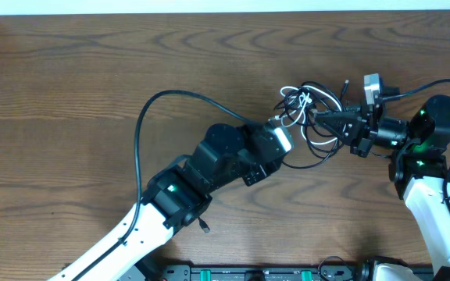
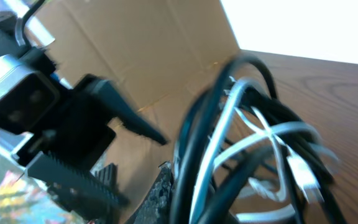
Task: Untangle cables
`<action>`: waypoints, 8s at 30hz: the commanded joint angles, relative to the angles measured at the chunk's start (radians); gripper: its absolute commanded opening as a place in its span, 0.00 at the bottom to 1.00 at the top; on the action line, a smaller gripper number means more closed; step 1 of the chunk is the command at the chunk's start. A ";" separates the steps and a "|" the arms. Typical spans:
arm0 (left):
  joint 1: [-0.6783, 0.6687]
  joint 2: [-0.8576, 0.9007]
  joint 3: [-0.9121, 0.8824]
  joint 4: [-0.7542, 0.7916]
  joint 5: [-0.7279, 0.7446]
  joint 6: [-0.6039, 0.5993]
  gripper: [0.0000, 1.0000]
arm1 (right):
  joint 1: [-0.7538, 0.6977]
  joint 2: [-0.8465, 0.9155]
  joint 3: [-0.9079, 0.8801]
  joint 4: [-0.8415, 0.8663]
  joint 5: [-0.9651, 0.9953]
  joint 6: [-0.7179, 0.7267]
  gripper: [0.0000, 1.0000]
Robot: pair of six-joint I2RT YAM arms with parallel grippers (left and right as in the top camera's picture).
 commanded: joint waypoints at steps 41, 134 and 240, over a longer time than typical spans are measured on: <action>0.003 0.104 0.026 0.135 0.097 -0.015 0.91 | 0.034 -0.002 0.008 0.307 -0.011 0.386 0.01; 0.003 -0.275 0.026 0.235 -0.545 -0.014 0.08 | 0.010 0.066 -0.005 0.367 -0.105 0.368 0.01; 0.003 -0.140 0.026 0.420 -0.058 -0.081 0.07 | 0.041 0.066 -0.006 0.104 0.055 0.055 0.33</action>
